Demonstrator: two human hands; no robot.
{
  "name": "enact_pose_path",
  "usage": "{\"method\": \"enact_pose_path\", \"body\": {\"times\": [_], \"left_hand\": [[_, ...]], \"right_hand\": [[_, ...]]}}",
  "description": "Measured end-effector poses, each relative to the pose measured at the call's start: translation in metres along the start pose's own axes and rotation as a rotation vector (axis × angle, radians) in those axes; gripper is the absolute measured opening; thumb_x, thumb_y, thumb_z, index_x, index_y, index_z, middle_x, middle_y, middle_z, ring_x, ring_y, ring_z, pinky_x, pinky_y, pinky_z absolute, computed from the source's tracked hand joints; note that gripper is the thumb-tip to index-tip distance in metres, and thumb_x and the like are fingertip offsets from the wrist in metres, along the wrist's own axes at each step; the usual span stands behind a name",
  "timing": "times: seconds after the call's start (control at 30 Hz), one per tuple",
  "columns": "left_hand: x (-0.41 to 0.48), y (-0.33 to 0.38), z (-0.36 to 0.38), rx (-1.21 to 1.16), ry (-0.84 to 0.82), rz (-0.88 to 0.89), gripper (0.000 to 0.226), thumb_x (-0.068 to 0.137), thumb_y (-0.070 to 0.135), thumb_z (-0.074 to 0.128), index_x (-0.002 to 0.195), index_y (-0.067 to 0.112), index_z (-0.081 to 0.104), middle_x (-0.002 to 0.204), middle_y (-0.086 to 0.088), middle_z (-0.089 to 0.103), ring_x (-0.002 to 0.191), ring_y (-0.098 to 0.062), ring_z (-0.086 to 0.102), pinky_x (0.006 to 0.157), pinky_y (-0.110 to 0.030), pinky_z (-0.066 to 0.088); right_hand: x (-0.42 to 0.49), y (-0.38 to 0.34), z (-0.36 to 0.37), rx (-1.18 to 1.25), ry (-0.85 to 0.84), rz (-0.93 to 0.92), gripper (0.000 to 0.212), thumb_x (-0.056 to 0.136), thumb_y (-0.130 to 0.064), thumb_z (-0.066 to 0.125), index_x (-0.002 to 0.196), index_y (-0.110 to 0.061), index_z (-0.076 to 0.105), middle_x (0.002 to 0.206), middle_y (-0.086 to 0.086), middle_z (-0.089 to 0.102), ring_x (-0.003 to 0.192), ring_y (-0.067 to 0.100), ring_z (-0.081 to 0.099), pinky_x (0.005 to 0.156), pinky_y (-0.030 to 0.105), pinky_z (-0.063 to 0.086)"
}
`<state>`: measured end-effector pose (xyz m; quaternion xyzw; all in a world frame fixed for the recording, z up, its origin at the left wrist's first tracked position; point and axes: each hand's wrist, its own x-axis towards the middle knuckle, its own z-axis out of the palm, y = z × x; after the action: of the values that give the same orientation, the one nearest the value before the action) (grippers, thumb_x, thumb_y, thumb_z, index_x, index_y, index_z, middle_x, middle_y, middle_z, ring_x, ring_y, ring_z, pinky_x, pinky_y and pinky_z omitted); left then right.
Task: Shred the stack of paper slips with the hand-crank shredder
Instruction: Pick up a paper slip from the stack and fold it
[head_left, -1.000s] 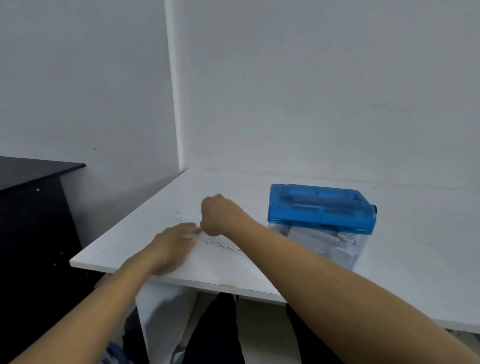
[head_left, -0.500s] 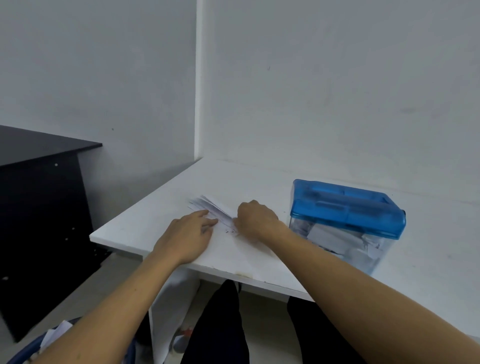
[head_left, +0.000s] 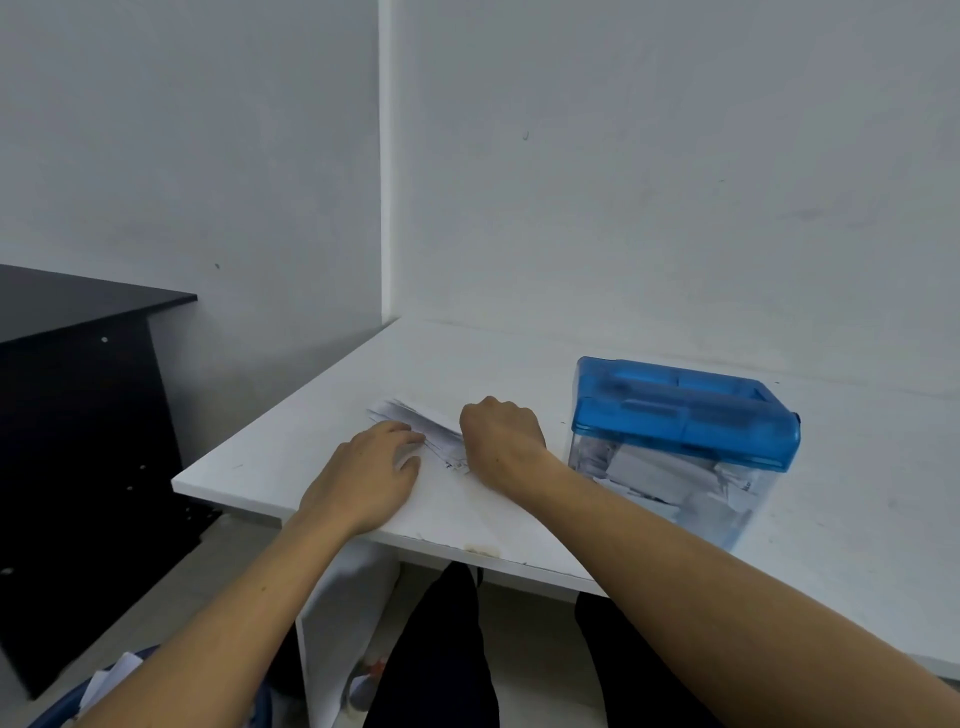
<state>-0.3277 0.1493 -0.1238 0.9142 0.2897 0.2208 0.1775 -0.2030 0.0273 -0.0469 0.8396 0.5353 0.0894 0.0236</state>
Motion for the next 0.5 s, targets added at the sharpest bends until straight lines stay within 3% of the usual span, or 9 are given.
{"method": "enact_pose_path", "body": {"times": [0.1,0.27,0.37,0.5], "left_hand": [[-0.0025,0.0018,-0.0008,-0.006,0.007,0.024,0.042,0.101,0.028,0.046,0.143,0.032,0.052,0.151,0.013,0.047,0.133,-0.014,0.049,0.111,-0.035,0.039],[-0.0023,0.0036,-0.0031,0.032,0.003,0.009,0.039,0.101,0.031,0.047,0.138,0.032,0.057,0.146,0.013,0.052,0.129,-0.014,0.052,0.107,-0.034,0.040],[-0.0018,0.0044,-0.0035,0.040,0.006,0.007,0.036,0.100,0.031,0.047,0.133,0.032,0.061,0.142,0.014,0.054,0.125,-0.013,0.054,0.104,-0.033,0.041],[-0.0014,0.0041,-0.0040,0.032,0.009,0.005,0.035,0.099,0.031,0.047,0.131,0.033,0.061,0.140,0.015,0.056,0.121,-0.014,0.056,0.102,-0.035,0.044]], "right_hand": [[0.0009,0.0007,-0.0013,0.004,0.023,0.005,0.018,0.089,0.003,0.058,0.098,-0.011,0.055,0.084,0.005,0.043,0.078,0.027,0.046,0.071,0.033,0.036],[0.0060,0.0026,0.0015,0.061,0.003,0.020,0.018,0.093,-0.012,0.063,0.091,-0.014,0.045,0.085,0.005,0.043,0.080,0.029,0.047,0.071,0.033,0.037],[0.0072,0.0056,0.0023,0.142,-0.025,0.035,0.021,0.094,-0.027,0.067,0.096,-0.013,0.051,0.088,0.006,0.045,0.081,0.028,0.049,0.072,0.033,0.039],[0.0077,0.0082,0.0034,0.242,-0.046,0.064,0.023,0.094,-0.032,0.067,0.094,-0.013,0.052,0.095,0.007,0.053,0.080,0.027,0.053,0.071,0.032,0.040]]}}
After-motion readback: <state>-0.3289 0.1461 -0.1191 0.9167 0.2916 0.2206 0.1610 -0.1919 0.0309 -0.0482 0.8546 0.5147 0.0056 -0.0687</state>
